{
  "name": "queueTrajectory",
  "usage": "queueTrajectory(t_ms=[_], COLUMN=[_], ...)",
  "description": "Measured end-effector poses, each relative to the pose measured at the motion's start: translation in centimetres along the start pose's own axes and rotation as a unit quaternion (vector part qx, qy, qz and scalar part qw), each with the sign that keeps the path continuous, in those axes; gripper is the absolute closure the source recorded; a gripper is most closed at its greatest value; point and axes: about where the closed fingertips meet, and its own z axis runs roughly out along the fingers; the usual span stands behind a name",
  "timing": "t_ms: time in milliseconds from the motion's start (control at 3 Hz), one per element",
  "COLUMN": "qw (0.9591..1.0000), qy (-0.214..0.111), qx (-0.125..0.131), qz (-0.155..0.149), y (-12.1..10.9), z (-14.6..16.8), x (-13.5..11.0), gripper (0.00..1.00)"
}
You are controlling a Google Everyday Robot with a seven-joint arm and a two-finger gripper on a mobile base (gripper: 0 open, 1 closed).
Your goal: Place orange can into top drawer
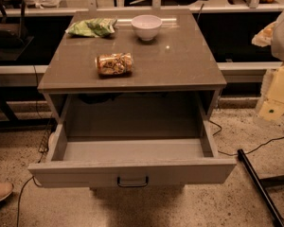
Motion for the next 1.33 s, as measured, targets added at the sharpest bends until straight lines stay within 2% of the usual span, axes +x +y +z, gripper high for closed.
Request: queueTrajectory(t_ms=[333, 667, 1000, 1333], qw=[1.0000, 0.9992, 0.9924, 0.9807], qy=[0.000, -0.037, -0.119, -0.192], qx=[0.000, 0.009, 0.024, 0.031], qz=[0.000, 0.010, 0.016, 0.017], y=[0.0, -1.4, -6.3, -12.0], z=[0.0, 1.0, 3.7, 7.0], x=[0.0, -0.4, -2.0, -4.9], gripper=[0.00, 0.00, 0.00, 0.00])
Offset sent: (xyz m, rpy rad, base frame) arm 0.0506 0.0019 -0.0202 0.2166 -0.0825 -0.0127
